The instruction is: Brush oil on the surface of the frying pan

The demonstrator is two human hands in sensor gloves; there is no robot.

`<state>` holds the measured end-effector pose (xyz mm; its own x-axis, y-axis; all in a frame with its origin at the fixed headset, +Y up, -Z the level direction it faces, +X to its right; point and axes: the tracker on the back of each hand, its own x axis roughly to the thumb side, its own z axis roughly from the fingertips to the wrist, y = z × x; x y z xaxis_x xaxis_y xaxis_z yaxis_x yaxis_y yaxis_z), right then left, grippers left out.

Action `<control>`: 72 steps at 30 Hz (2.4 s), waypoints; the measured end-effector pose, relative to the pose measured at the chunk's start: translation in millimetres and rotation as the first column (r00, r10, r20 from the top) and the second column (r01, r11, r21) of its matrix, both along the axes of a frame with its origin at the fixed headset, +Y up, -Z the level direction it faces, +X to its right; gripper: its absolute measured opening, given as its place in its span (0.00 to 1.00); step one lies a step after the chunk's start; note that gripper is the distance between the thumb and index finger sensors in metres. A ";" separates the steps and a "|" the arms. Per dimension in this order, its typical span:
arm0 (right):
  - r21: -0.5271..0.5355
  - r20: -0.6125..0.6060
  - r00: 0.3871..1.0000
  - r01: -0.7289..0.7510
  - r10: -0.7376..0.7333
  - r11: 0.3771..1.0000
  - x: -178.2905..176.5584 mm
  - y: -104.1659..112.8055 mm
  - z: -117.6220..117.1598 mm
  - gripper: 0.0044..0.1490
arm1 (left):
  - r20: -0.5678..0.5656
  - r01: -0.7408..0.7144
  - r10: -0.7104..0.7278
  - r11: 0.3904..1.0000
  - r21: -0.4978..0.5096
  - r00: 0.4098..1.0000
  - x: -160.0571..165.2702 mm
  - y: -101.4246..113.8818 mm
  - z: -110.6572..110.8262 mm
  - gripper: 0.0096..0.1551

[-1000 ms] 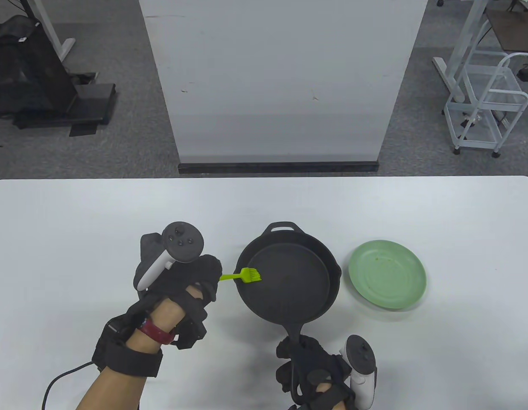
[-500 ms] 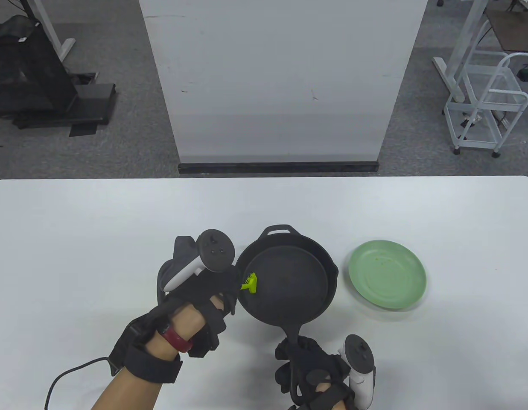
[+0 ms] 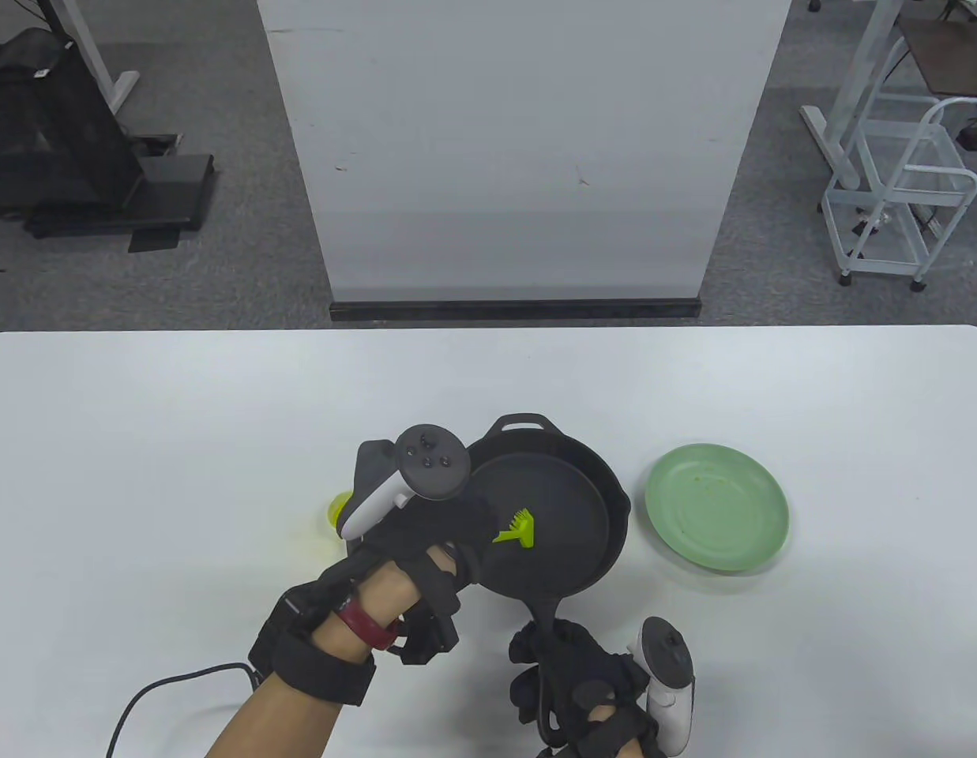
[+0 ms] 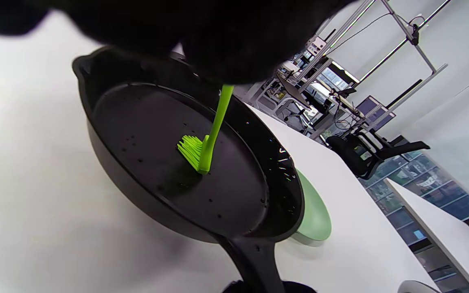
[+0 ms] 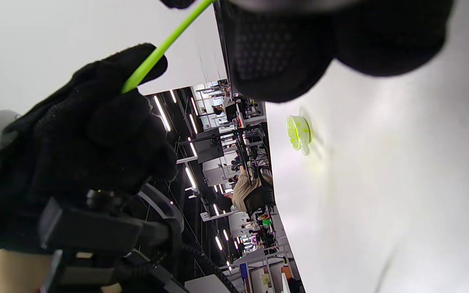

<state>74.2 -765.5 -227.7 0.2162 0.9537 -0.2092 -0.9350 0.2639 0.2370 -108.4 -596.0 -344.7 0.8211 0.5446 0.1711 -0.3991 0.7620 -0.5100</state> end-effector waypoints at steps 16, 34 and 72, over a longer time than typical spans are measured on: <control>0.015 -0.008 1.000 0.002 -0.001 1.000 0.8 0.6 -0.6 0.33 | -0.085 -0.367 0.357 0.913 -0.178 0.930 1.3 -35.2 -11.7 0.28; 0.047 0.022 1.000 -0.007 0.005 0.999 0.8 0.1 -0.6 0.34 | -0.138 -0.088 0.067 0.984 -0.154 0.988 -66.9 -19.9 -19.7 0.27; 0.002 0.016 1.000 -0.019 0.019 1.000 -2.7 -1.8 1.5 0.34 | -0.016 0.067 -0.067 0.998 -0.013 0.998 -23.5 9.3 11.1 0.28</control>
<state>71.5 -767.3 -226.1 0.2017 0.9580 -0.2039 -0.9434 0.2459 0.2223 -131.9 -586.7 -333.6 0.8587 0.4900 0.1502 -0.3557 0.7809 -0.5135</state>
